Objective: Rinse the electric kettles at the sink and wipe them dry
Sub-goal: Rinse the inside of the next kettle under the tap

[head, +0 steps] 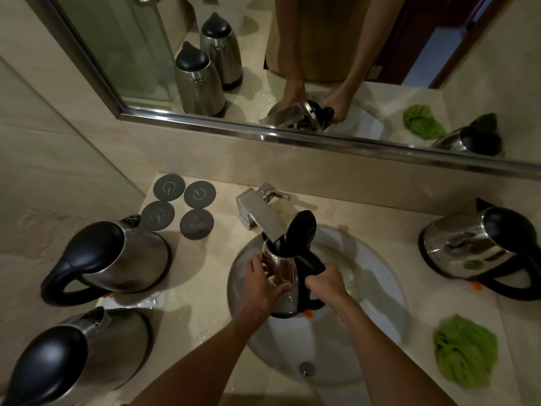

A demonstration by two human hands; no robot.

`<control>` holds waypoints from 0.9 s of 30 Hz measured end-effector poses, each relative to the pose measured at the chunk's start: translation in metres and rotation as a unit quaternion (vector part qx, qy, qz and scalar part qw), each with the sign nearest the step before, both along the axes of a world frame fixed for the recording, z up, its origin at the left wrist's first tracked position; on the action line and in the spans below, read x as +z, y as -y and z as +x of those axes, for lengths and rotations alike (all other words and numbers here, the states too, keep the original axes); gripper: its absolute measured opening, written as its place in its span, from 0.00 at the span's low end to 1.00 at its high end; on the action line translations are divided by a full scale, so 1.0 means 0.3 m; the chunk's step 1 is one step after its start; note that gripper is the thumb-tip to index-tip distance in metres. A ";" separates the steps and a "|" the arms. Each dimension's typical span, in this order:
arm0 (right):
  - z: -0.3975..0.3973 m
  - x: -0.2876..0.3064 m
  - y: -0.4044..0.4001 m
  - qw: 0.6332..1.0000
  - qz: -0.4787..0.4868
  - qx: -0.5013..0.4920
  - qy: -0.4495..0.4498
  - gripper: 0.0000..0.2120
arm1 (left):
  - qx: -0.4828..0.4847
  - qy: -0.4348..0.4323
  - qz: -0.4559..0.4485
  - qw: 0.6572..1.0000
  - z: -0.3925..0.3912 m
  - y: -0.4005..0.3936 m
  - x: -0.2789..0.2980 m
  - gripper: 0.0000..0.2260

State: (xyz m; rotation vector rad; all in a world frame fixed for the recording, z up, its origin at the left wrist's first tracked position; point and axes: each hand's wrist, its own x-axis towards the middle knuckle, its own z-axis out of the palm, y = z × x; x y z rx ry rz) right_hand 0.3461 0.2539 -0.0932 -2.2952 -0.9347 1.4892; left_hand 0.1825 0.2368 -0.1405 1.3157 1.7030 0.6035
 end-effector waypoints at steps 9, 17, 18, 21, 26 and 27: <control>0.010 0.016 0.018 0.999 0.030 0.008 -0.010 0.06 | -0.007 -0.007 0.001 1.000 0.001 0.005 -0.023 0.39; 0.018 0.028 0.031 0.998 0.056 0.013 -0.020 0.07 | -0.013 -0.032 0.013 0.999 0.013 0.007 -0.047 0.40; 0.018 0.030 0.029 0.998 0.057 0.020 -0.017 0.07 | -0.011 -0.030 0.010 0.999 0.012 0.008 -0.052 0.39; 0.018 0.029 0.024 0.998 0.054 0.036 -0.010 0.07 | -0.004 -0.018 0.005 1.000 0.011 0.014 -0.059 0.39; 0.015 0.044 -0.004 0.998 0.045 0.051 -0.013 0.07 | -0.003 -0.005 0.017 1.000 0.007 0.008 -0.039 0.38; 0.015 0.048 -0.010 0.997 0.045 0.053 -0.014 0.07 | 0.000 0.001 0.016 1.000 0.007 0.005 -0.035 0.37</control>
